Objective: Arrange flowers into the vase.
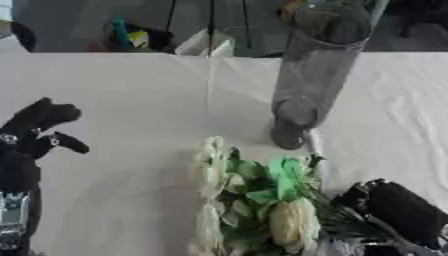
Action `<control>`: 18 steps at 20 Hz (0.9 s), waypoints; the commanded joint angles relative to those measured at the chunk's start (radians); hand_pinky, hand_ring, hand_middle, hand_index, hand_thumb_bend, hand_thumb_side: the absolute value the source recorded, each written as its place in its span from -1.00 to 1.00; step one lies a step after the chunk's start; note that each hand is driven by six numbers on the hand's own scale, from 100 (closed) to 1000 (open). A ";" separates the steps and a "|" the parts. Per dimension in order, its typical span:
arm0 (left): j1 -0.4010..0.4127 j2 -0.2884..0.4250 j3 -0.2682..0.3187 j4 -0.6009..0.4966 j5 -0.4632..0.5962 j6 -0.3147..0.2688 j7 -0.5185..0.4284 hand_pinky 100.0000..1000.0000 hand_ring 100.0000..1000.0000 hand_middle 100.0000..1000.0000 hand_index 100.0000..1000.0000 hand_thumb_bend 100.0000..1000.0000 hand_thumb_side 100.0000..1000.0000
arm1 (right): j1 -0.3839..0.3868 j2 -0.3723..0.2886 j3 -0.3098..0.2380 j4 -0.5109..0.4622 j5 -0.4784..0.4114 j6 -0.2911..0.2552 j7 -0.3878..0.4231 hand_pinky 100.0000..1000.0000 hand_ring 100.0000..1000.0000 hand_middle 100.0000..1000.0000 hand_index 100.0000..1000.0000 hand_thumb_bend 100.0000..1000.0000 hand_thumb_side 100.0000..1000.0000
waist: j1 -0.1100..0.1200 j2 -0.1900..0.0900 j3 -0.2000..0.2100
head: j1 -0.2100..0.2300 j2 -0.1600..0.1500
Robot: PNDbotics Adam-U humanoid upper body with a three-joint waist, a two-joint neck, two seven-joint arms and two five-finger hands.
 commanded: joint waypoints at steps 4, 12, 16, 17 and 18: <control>-0.009 0.005 -0.006 -0.019 -0.006 0.001 -0.006 -0.15 0.49 0.39 0.77 -1.00 1.00 | -0.001 -0.013 0.005 0.007 -0.025 0.005 -0.015 -0.54 -0.98 -0.94 -0.52 -1.00 0.36 | -0.008 0.002 0.000 | -0.001 -0.009; -0.009 0.004 -0.006 -0.019 -0.007 0.000 -0.009 -0.16 0.49 0.40 0.77 -1.00 1.00 | -0.004 -0.009 0.016 0.046 -0.099 -0.012 -0.005 -0.59 -1.00 -1.00 -0.80 -1.00 0.41 | -0.007 0.004 0.001 | -0.002 -0.014; -0.010 0.004 -0.007 -0.019 -0.008 0.000 -0.013 -0.16 0.49 0.39 0.77 -1.00 1.00 | -0.003 -0.008 0.023 0.072 -0.178 -0.064 0.029 -0.65 -1.00 -1.00 -0.85 -1.00 0.43 | -0.006 0.007 0.001 | -0.003 -0.017; -0.010 0.004 -0.007 -0.019 -0.008 0.000 -0.013 -0.16 0.49 0.39 0.77 -1.00 1.00 | -0.003 -0.006 0.022 0.079 -0.204 -0.081 0.036 -0.68 -1.00 -1.00 -0.86 -1.00 0.42 | -0.006 0.008 0.001 | -0.003 -0.018; -0.010 0.004 -0.006 -0.019 -0.009 -0.001 -0.014 -0.16 0.49 0.39 0.77 -1.00 1.00 | -0.002 -0.006 0.020 0.085 -0.232 -0.095 0.041 -0.69 -1.00 -1.00 -0.87 -1.00 0.41 | -0.005 0.008 0.001 | -0.003 -0.018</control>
